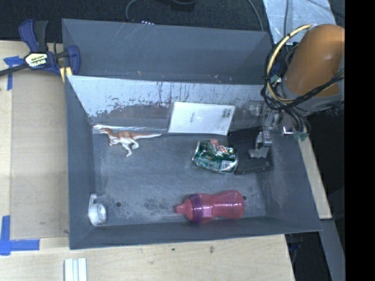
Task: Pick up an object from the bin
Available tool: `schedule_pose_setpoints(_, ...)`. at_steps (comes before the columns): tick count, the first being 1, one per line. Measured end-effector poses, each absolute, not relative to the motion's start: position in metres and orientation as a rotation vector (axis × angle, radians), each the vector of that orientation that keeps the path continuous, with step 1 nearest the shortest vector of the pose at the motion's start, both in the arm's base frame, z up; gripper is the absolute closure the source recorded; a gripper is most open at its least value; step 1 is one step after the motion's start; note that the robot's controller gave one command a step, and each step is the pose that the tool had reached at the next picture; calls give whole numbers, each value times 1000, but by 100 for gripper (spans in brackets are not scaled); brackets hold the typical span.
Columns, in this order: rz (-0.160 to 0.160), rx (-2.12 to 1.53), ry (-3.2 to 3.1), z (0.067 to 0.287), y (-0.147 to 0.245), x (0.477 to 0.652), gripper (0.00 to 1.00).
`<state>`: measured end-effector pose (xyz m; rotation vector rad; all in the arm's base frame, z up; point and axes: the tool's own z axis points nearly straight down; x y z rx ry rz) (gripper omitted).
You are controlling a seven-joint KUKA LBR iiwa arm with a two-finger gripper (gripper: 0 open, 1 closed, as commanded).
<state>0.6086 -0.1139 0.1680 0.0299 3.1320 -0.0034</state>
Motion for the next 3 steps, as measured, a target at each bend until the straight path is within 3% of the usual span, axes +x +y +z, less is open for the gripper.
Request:
schedule_pose_setpoints(1,-1,147,3135,136,-99,604,0)
schedule_pose_setpoints(3,-2,38,3133,90,-55,596,0)
